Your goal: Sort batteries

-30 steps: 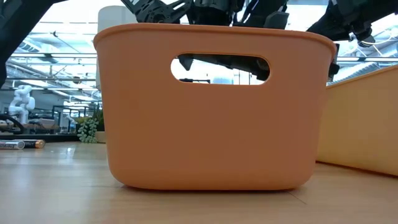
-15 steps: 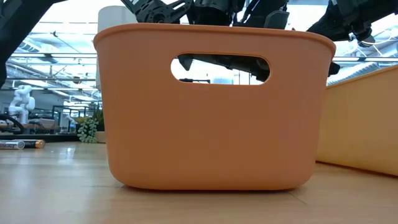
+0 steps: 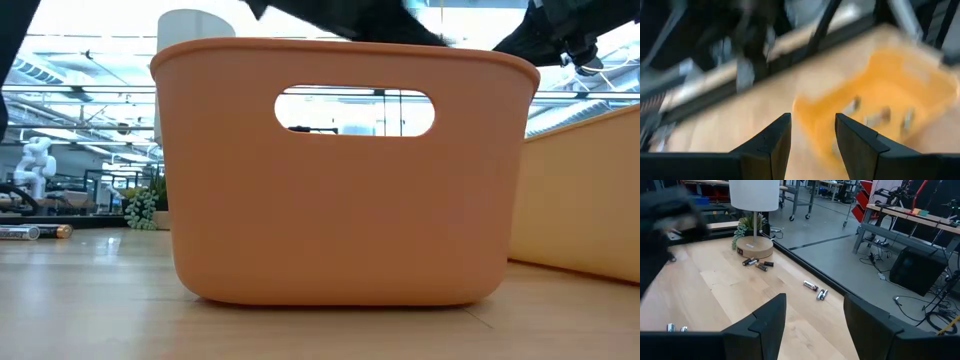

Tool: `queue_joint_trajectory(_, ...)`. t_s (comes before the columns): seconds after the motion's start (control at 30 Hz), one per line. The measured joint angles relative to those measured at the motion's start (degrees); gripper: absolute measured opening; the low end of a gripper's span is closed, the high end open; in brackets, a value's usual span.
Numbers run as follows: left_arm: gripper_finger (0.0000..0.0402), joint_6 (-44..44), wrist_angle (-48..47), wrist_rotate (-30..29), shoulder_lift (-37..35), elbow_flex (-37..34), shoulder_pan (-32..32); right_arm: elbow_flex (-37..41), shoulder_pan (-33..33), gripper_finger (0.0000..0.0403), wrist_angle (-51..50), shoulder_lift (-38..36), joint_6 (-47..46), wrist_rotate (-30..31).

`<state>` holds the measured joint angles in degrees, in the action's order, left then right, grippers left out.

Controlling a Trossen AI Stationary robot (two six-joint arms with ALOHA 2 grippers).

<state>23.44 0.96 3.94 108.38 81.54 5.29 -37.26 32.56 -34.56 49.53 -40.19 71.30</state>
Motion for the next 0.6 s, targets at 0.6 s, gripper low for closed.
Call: queue_joint_trajectory(0.6,0.0162,-18.2,-39.2,-6.3,-20.6,-18.0,-4.4,0.0,0.0,0.0192,-0.7,0.0,0.5,-1.0)
